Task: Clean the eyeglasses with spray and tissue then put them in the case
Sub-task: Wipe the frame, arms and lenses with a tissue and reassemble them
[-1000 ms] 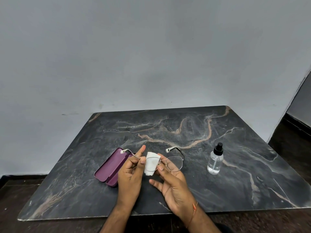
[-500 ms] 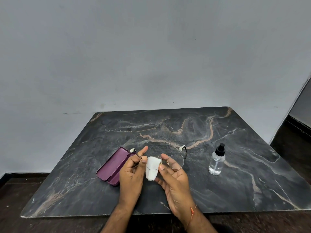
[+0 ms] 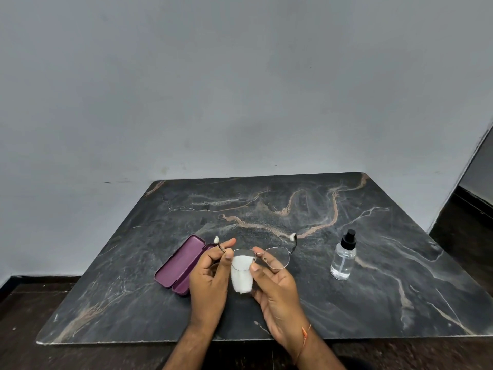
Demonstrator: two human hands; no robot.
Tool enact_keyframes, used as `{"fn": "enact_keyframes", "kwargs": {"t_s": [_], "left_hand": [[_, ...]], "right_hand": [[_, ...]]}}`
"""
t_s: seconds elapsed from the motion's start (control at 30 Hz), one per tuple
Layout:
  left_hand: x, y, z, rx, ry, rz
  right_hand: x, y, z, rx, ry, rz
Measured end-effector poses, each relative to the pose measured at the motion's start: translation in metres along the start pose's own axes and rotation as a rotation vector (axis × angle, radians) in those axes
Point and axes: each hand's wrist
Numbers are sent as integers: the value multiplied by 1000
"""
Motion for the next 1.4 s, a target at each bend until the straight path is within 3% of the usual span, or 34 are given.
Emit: {"fn": "enact_keyframes", "kwargs": {"t_s": [0.7, 1.0, 1.4], "left_hand": [[-5, -3, -9, 1, 29, 163], [-2, -2, -11, -64, 57, 83], [-1, -1, -10, -101, 46, 56]], "right_hand": [[0, -7, -8, -187, -36, 194], [4, -29, -42, -65, -37, 129], [4, -33, -43, -176, 54, 53]]}}
Point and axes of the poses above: each hand's wrist, its own x-axis away from the middle knuckle, its own y-axis out of the palm, z = x × y, and after that the axes turned 12 degrees about -z, right-handed
